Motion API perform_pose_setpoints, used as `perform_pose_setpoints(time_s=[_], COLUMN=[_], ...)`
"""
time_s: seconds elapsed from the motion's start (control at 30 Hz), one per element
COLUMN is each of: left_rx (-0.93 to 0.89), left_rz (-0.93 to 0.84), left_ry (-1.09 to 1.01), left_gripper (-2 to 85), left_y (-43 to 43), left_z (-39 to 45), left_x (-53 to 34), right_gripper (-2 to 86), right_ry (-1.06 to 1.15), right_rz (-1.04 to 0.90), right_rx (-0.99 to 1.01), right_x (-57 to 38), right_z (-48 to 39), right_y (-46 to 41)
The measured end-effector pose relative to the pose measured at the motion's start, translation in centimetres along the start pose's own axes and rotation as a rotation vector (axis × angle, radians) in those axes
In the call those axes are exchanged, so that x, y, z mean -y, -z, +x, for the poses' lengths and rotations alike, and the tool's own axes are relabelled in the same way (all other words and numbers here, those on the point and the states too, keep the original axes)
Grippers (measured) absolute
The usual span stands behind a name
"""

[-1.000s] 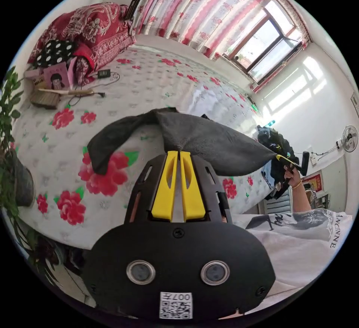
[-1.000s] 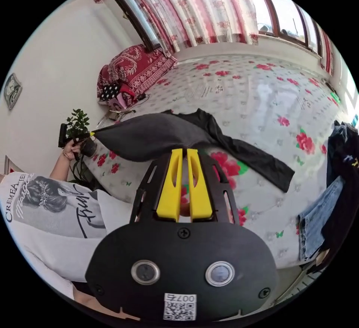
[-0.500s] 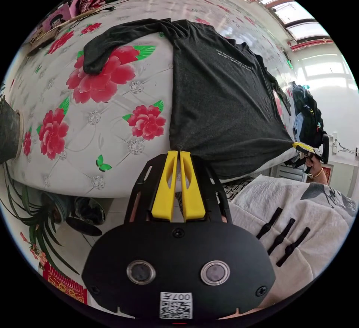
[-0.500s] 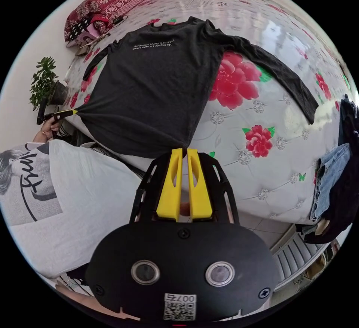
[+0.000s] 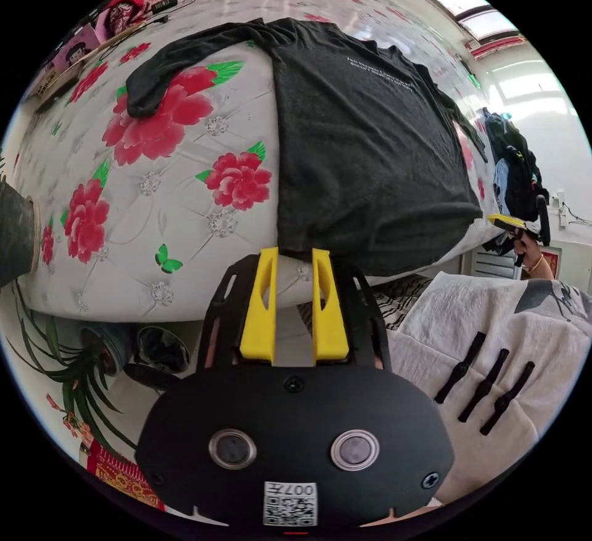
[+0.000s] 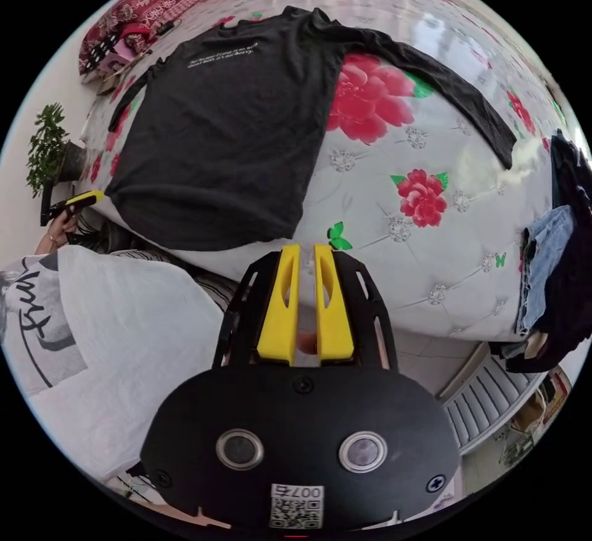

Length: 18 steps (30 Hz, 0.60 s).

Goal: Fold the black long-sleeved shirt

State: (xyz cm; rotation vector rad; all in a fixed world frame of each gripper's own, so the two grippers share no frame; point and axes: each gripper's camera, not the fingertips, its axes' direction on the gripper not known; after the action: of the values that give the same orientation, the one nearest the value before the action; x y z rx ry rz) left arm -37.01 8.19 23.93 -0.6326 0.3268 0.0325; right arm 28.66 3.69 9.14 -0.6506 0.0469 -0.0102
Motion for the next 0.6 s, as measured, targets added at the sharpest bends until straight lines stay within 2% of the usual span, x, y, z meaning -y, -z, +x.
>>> perform_pose_setpoints(time_s=[0.07, 0.13, 0.23, 0.33, 0.43, 0.5, 0.57, 0.6], left_rx=[0.038, 0.07, 0.095, 0.062, 0.048, 0.109, 0.16, 0.199], left_rz=[0.064, 0.109, 0.119, 0.121, 0.086, 0.05, -0.017, 0.005], left_ry=[0.03, -0.031, -0.221, -0.412, -0.552, -0.642, -0.656, -0.651], left_gripper=[10.3, 9.9, 8.8, 8.7, 9.1, 9.4, 8.7, 7.1], left_y=[0.9, 1.7, 1.5, -0.3, -2.6, -4.8, -6.8, -7.1], left_z=[0.3, 2.0, 6.8, 12.5, 17.6, 20.7, 21.8, 22.2], left_x=[-1.4, -2.7, -3.5, -2.5, -1.0, -0.1, 0.5, 0.6], right_gripper=[3.7, 3.9, 4.0, 4.1, 3.8, 3.3, 2.8, 2.4], right_ry=[0.026, 0.143, 0.365, 0.553, 0.634, 0.674, 0.705, 0.718], right_rz=[0.063, 0.143, 0.217, 0.186, 0.177, 0.173, 0.158, 0.146], right_rx=[-0.088, -0.096, -0.081, -0.083, -0.103, -0.117, -0.133, -0.145], right_x=[-1.1, -2.2, -3.2, -2.2, -0.7, 0.0, 0.5, 0.8], right_z=[-1.5, -4.1, -9.8, -15.4, -19.1, -20.5, -21.5, -21.9], right_y=[0.8, 1.9, 2.0, -0.3, -2.2, -3.1, -3.9, -4.5])
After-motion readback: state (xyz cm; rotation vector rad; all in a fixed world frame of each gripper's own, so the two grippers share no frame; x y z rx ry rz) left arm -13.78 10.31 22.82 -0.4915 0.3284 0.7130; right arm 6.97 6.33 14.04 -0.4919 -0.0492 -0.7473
